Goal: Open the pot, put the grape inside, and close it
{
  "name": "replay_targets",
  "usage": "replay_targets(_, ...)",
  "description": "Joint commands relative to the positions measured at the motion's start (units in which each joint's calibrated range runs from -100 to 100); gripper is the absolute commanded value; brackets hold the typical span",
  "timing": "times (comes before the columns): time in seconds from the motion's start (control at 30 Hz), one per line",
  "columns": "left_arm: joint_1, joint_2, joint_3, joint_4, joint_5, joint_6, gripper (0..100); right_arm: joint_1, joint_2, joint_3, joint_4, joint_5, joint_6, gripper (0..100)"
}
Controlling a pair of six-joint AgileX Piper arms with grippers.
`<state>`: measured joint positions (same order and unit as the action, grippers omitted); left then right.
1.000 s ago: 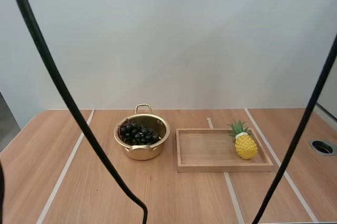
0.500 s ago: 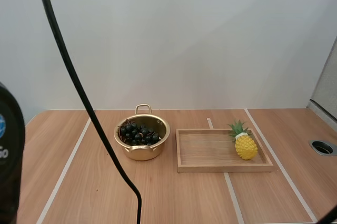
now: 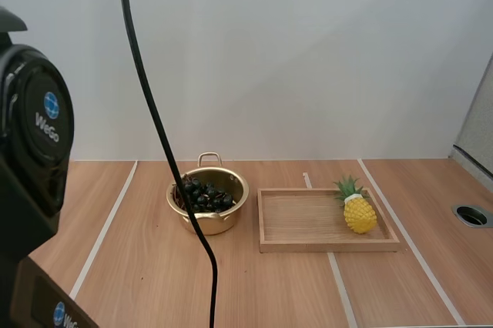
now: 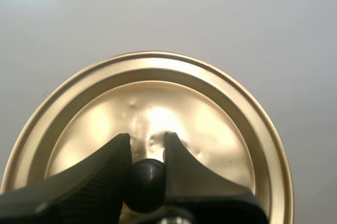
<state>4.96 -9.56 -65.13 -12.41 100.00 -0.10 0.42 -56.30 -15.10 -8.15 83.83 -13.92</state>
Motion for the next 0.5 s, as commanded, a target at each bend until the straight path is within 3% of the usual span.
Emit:
replay_targets(0.0,-0.01,1.0,2.7,-2.6,0.0,1.2,0,-0.3,-0.9,-0.5,-0.6,1.7,0.5,0)
replay_targets(0.47,-0.01,1.2,34.5,-13.2,0.0,7.5,0,-0.3,-1.0,-0.5,-0.6,1.8,0.5,0)
